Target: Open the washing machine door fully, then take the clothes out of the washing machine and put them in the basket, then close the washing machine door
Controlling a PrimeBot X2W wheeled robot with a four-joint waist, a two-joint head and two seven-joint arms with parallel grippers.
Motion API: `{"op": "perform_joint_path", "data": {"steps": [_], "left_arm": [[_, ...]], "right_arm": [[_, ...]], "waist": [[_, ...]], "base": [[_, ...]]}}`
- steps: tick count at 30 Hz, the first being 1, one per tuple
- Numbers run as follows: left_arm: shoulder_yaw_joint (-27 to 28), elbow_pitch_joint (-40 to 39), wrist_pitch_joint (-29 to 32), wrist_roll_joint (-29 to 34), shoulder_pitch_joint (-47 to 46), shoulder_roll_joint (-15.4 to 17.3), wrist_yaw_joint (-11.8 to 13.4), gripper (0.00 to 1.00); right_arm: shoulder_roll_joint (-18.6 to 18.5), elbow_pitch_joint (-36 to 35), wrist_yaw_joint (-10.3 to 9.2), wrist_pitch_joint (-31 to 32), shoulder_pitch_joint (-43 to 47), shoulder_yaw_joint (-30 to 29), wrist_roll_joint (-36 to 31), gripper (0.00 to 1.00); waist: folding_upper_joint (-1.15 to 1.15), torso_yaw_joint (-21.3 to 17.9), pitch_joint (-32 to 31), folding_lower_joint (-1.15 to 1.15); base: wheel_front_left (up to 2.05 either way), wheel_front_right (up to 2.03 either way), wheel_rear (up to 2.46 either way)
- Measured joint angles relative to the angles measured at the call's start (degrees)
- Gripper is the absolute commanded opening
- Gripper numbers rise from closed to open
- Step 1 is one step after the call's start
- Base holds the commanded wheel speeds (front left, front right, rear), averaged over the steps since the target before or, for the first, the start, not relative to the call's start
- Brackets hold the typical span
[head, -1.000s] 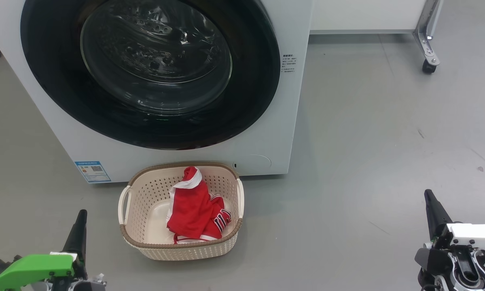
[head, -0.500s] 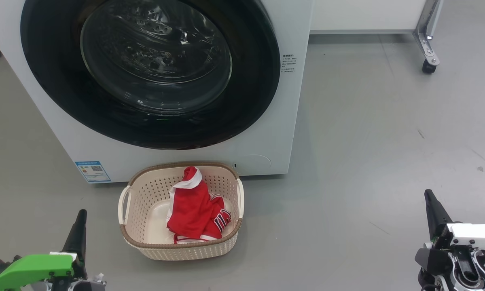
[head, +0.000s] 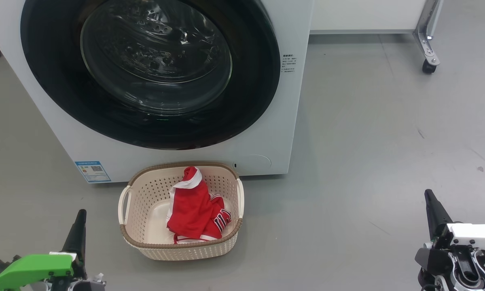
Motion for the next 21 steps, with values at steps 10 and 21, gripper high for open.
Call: {"op": "perform_joint_path", "data": {"steps": [10, 21], "left_arm": [[0.1, 0.0, 0.0, 0.0, 0.0, 0.0, 0.0, 0.0], [0.2, -0.1, 0.0, 0.0, 0.0, -0.1, 0.0, 0.0]], "right_arm": [[0.0, 0.0, 0.01, 0.0, 0.0, 0.0, 0.0, 0.0], [0.0, 0.0, 0.0, 0.0, 0.0, -0.1, 0.0, 0.0]], "waist": [[0.0, 0.0, 0.0, 0.0], [0.0, 0.0, 0.0, 0.0]], "base": [[0.0, 0.0, 0.0], [0.0, 0.0, 0.0]]}}
